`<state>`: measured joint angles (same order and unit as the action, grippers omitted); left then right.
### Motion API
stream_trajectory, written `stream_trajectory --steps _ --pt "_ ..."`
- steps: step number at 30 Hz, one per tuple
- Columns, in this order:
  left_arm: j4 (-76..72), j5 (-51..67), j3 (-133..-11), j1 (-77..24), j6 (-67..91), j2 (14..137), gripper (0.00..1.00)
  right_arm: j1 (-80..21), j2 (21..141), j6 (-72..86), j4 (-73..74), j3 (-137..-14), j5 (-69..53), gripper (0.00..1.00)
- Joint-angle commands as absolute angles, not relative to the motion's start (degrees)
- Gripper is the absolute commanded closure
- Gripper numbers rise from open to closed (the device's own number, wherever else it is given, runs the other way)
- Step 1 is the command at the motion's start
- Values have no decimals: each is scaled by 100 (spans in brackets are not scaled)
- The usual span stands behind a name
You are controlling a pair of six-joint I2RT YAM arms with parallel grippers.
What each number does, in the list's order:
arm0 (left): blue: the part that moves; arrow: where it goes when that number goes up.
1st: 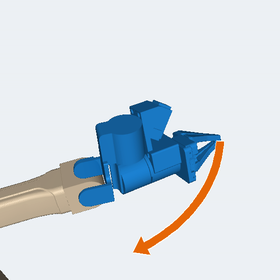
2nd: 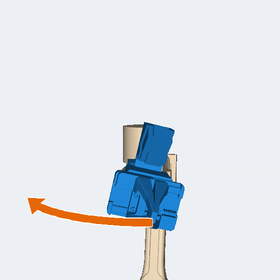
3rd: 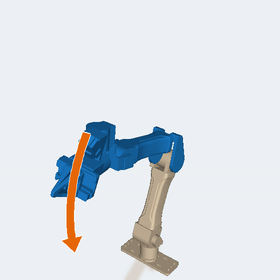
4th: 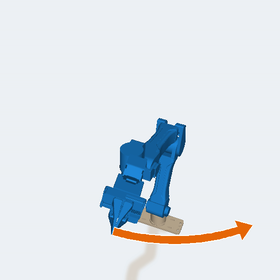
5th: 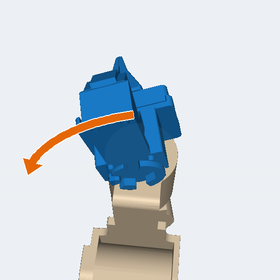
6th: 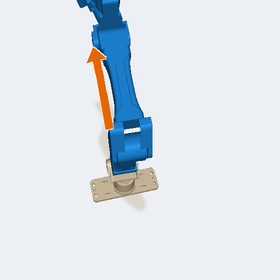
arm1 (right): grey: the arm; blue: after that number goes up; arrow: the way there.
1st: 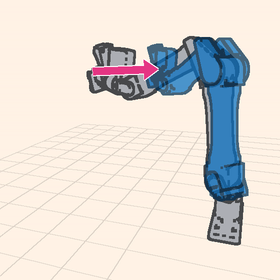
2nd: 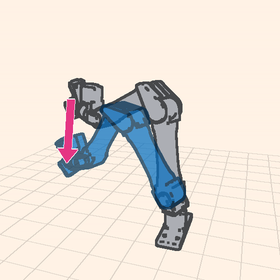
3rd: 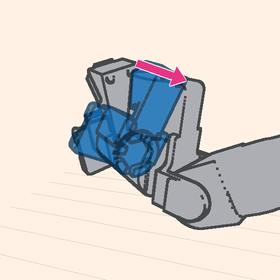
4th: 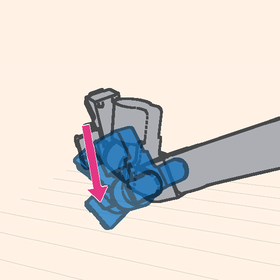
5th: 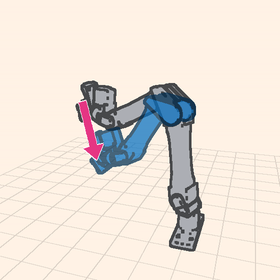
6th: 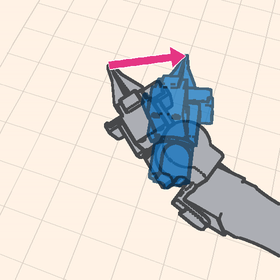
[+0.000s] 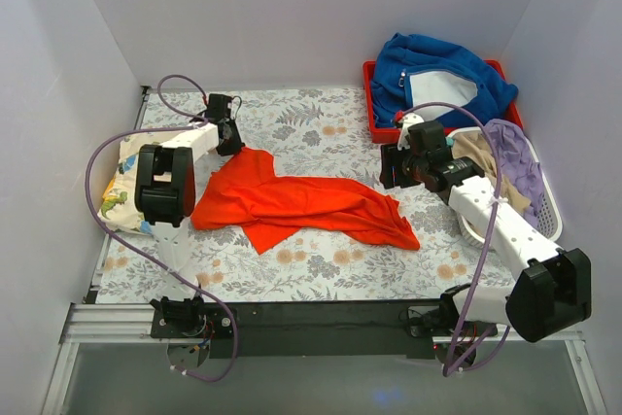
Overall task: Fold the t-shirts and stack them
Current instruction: Flatten the tshirt out
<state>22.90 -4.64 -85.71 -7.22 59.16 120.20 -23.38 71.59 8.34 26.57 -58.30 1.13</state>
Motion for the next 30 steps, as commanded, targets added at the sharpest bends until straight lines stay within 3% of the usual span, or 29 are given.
stream_trajectory --steps 1,11,19,30 --pt "2583 -80 -8806 -721 5906 11980 100 -2215 7277 1054 2522 -5678 527 36" --pt "3364 413 -9826 -668 5871 10232 100 -1749 8182 1116 1645 -5282 -481 34" --pt "3401 343 -8931 -440 5801 8333 100 -1661 9052 1055 1372 -5748 -1239 30" --pt "3366 -184 -8034 -387 5730 8112 100 -1600 9878 1160 703 -6468 -2002 27"
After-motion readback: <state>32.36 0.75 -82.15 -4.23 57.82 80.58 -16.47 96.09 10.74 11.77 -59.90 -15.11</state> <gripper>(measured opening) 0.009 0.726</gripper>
